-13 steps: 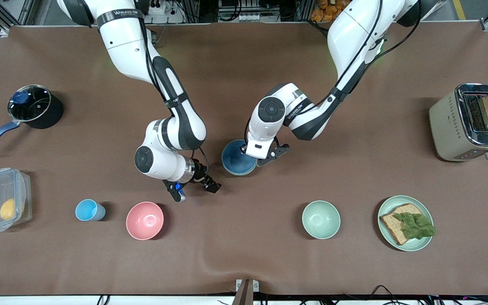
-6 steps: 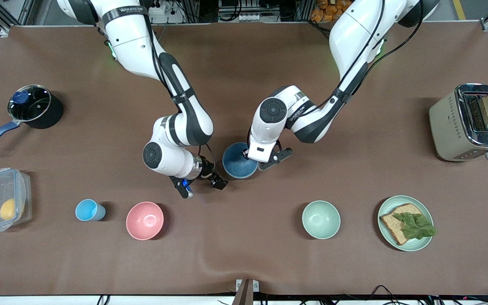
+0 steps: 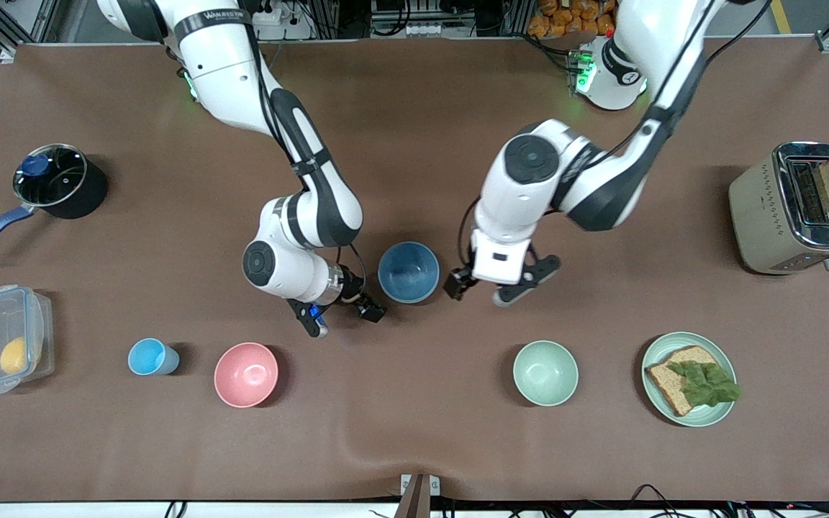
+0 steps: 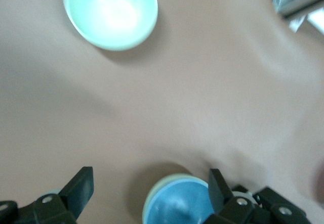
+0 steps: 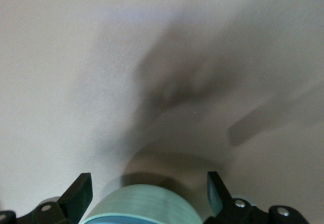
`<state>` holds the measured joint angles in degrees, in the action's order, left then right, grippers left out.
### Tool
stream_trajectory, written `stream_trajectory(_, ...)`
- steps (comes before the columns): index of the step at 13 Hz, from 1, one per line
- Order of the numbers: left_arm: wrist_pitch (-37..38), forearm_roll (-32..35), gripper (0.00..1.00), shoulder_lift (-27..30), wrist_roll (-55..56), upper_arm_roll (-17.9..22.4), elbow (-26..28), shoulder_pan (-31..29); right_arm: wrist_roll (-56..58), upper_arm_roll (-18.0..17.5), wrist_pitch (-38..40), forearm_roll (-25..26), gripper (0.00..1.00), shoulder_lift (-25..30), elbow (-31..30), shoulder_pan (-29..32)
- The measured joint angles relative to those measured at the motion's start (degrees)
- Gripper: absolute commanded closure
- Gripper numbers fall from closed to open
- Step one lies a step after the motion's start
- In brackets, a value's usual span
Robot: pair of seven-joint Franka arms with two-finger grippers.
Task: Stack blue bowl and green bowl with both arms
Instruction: 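Open the left gripper and lift it away from the stacked bowls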
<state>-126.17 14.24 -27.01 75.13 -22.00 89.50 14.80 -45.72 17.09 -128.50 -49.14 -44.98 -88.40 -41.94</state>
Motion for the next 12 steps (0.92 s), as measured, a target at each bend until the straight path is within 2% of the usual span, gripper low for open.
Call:
stream_trajectory(2,6.0,0.0,0.0,5.2,-6.1,0.0,-0.1,-4.0,4.2,1.8,5.9,0.1,0.0,0.6,0.8,1.7)
stream_trajectory(5,15.9,-0.9,0.0,12.4,-18.6,-0.1,-0.1,-9.6,11.8,8.2,17.9,2.6,0.0,3.7,1.9,2.2)
stream_trajectory(8,21.3,-7.4,0.0,17.6,-32.0,-0.1,0.0,-15.8,20.5,14.9,31.9,11.8,0.0,11.6,2.6,2.5)
stream_trajectory(11,25.3,-10.3,0.0,21.0,-46.7,3.7,0.5,-18.8,27.7,18.7,40.6,19.5,0.0,21.4,2.6,3.4)
stream_trajectory(12,26.7,-10.4,0.0,21.7,-50.0,5.0,0.5,-18.9,29.2,18.8,41.8,22.4,0.0,23.7,2.6,3.9)
